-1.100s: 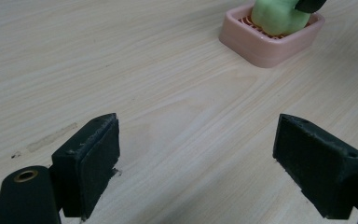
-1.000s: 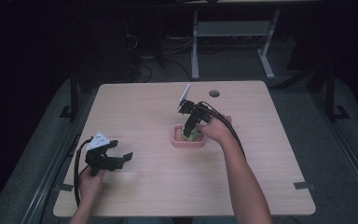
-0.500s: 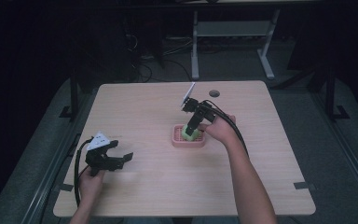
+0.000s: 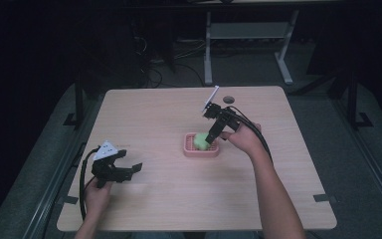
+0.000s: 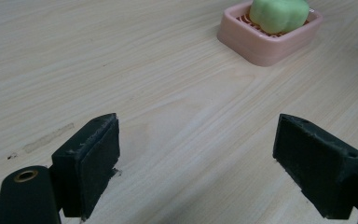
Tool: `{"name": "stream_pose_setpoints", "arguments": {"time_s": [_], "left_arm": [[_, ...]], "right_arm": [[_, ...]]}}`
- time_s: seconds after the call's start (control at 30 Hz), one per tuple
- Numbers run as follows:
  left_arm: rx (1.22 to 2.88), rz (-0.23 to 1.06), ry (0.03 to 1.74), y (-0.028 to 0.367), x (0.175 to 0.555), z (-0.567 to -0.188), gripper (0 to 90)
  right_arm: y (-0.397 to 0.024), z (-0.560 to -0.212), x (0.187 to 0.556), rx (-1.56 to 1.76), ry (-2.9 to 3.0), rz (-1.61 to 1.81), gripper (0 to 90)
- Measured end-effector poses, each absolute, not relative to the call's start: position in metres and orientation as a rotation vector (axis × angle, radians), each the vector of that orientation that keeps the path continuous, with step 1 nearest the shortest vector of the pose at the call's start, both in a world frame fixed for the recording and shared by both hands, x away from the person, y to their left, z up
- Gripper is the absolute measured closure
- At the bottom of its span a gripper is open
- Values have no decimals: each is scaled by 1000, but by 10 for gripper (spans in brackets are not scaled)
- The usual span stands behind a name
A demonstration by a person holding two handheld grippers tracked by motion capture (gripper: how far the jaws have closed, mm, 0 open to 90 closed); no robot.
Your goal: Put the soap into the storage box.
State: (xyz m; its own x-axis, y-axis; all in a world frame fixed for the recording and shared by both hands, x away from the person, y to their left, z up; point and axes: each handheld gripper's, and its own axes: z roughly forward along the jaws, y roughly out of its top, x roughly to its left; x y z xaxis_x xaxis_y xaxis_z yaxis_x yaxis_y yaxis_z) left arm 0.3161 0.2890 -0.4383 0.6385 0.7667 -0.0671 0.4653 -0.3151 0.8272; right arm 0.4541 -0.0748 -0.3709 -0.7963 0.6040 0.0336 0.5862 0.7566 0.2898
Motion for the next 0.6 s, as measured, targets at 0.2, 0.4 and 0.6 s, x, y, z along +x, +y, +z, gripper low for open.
{"name": "stream_pose_setpoints", "arguments": {"time_s": [0.2,0.4,0.6], "left_arm": [[1971,430,969,289,316,-438,144],[1971,430,969,289,316,-438,144],[1971,430,969,289,316,-438,144]], "right_arm": [[-83,-370,452,996,2878,453,198],[-90,-368,450,992,2870,458,200],[-95,-367,446,1016,2862,466,200]]}}
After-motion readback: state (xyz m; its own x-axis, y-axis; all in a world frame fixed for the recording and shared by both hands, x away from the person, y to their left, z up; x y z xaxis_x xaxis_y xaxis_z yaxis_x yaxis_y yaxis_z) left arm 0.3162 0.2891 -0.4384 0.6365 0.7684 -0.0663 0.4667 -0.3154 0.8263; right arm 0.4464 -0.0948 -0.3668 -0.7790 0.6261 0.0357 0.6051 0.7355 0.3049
